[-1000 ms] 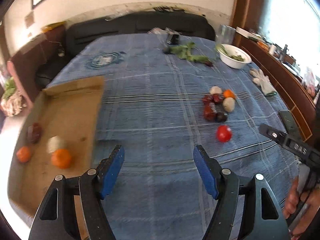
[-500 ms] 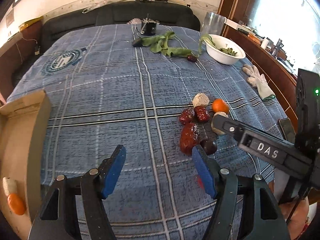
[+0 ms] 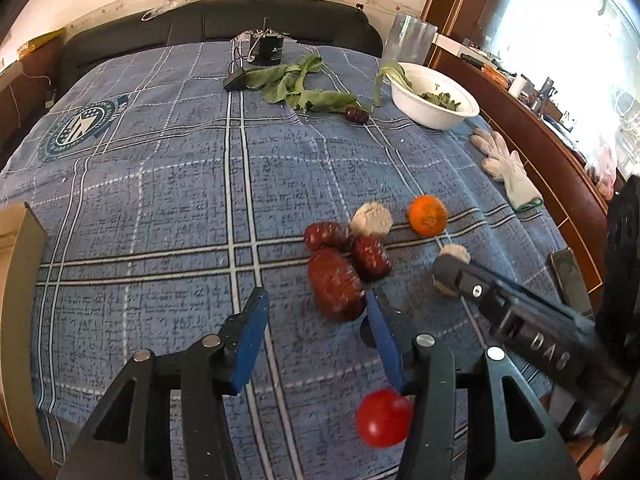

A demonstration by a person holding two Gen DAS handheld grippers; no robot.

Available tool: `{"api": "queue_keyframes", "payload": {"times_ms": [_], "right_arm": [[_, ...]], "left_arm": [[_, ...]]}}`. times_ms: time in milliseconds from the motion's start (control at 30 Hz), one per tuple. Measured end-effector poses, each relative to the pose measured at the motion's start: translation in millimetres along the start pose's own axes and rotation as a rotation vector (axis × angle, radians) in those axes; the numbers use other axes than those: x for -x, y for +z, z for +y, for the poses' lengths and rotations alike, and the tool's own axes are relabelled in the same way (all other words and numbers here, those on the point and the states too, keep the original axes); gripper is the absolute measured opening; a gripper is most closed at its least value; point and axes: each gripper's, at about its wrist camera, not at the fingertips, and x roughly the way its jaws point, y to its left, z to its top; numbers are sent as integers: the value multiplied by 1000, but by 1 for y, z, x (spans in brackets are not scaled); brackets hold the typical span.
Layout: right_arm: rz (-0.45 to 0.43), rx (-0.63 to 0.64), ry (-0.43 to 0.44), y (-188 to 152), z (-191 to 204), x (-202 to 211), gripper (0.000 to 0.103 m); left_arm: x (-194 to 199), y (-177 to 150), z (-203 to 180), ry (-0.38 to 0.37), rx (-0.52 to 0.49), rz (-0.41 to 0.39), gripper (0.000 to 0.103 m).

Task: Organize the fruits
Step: 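Grasp another red date with the left tool while the right tool grasps a white cube, then carry the date and white cube over the box with both tools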

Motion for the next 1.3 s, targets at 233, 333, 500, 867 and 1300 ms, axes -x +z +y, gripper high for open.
{"api": "queue_keyframes", "payload": {"times_ms": [233, 333, 500, 867, 1300], "right_arm": [[0, -3, 1, 0, 1, 0, 38], [-2, 4, -6, 0, 3, 0, 38], [-8, 10, -6, 0, 5, -1, 38], [-74, 110, 29, -8, 31, 11, 38], [11, 291, 284, -68, 165, 48, 39]], "left_arm": [[-10, 5, -6, -17, 3, 4, 50], [-13, 6, -4, -30, 19, 3, 27], [-1, 1, 2, -29, 53, -7, 26], [123, -38, 55, 60, 140, -189, 26], [205, -111, 173, 290, 308, -258, 26]]}}
